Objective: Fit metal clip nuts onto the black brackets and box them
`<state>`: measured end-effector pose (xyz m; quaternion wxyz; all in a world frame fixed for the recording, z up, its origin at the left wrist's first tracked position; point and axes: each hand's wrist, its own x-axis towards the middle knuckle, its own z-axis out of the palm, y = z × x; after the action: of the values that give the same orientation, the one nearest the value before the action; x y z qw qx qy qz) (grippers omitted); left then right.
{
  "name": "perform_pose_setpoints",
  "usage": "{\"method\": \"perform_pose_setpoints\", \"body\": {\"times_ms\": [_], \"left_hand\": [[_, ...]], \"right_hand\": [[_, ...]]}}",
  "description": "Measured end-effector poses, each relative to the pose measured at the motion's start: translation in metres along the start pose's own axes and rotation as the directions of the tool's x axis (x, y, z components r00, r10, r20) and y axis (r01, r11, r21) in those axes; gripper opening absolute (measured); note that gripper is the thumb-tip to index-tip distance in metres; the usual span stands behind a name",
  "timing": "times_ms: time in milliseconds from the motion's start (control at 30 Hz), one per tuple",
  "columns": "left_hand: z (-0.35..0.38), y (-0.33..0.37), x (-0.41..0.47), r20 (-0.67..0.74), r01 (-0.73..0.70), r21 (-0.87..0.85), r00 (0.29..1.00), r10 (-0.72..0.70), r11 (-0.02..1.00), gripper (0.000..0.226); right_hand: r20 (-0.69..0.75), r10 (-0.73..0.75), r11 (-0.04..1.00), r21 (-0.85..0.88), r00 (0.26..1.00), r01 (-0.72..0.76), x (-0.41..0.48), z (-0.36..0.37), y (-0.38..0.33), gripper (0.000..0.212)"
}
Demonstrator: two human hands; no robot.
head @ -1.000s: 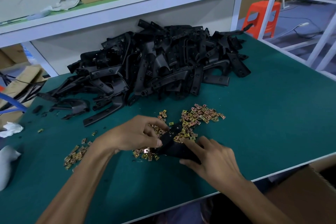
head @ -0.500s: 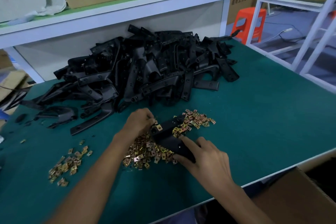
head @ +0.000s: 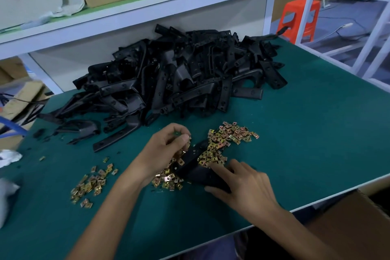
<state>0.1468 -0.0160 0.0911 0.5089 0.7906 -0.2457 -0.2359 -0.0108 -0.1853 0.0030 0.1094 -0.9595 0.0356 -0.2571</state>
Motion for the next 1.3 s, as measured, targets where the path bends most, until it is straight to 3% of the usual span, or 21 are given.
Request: {"method": "perform_pose_setpoints", "body": {"times_ms": [267,567,700,933,1167,1300], "left_hand": [[0.001,-0.002,-0.010,0.007,0.084,-0.033,0.996,-0.084,0.996,0.032],[0.001,-0.008,-0.013,-0.023,0.059,-0.008,0.998,-0.060,0.998,0.020],[0.005,-0.008,-0.013,-0.036,0.073,-0.078,0.996,-0.076,0.994,0.025],[0.016,-0.012,-0.016,-0.092,0.190,-0.322,0.969,-0.230,0.928,0.012],[0.025,-0.013,-0.022,-0.117,0.175,-0.252,0.971,-0.210,0.952,0.016],[0.054,-0.019,-0.029,-0.288,0.047,-0.061,0.955,-0.063,0.997,0.033]], "right_hand": [[-0.011,-0.052,0.999,-0.011,0.999,0.052,-0.001,0.000,-0.001,0.052],[-0.011,-0.078,0.997,-0.028,0.997,0.077,-0.002,0.002,0.001,0.052],[-0.011,-0.082,0.996,-0.023,0.997,0.082,-0.002,0.002,0.001,0.051],[-0.021,-0.100,0.995,-0.027,0.995,0.100,-0.003,0.005,0.003,0.050],[0.008,-0.059,0.997,-0.043,0.998,0.059,-0.003,0.005,0.001,0.055],[0.038,-0.032,0.997,-0.065,0.999,0.034,-0.002,0.005,0.000,0.054]]}}
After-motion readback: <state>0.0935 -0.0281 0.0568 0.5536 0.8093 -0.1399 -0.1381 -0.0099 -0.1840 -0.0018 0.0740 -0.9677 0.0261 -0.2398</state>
